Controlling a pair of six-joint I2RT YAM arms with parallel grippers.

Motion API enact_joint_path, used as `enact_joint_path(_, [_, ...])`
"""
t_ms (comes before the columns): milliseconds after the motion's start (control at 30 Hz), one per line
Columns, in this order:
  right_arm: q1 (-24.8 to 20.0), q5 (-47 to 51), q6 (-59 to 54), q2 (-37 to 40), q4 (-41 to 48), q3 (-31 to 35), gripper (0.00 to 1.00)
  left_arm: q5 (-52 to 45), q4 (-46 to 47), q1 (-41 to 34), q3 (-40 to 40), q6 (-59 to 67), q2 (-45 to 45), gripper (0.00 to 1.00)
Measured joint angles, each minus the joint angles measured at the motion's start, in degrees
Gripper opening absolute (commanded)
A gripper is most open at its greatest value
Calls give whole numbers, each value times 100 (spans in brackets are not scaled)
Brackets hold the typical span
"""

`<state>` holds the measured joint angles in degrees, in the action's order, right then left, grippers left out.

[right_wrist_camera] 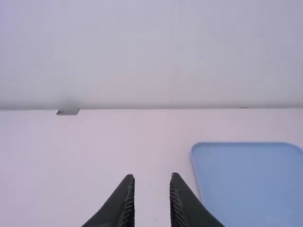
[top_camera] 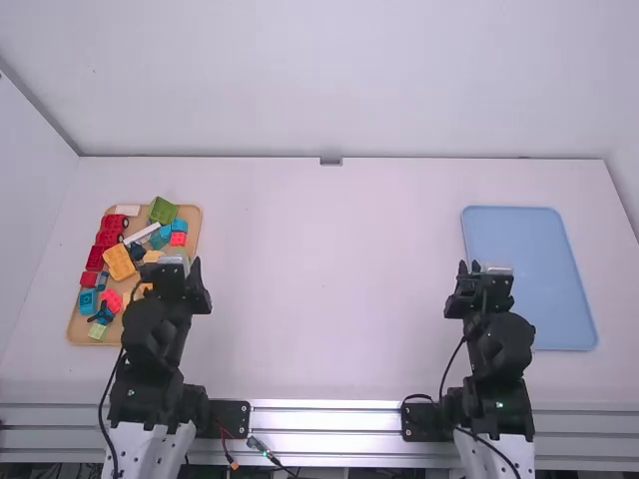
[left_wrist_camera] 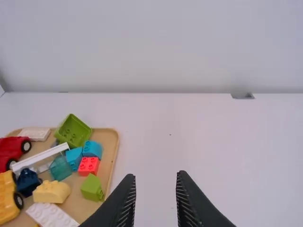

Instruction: Assemble lego blocks to make yellow taxi

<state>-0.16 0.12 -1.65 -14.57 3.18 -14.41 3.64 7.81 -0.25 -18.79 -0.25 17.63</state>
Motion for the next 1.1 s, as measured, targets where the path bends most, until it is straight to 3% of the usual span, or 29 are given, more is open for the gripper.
enact_joint_path(167, [15, 4, -48, -800, 389, -809, 31, 227, 356, -20, -831, -15, 870, 38])
enact_joint_path(567, [17, 37, -214, -2610, 1078, -2549, 51, 1202, 546, 22, -1897, -444, 2721, 60])
enact_joint_path(1100, [352, 50, -662, -5145, 2347, -5021, 78, -52, 1663, 2564, -3945, -737, 5552, 88])
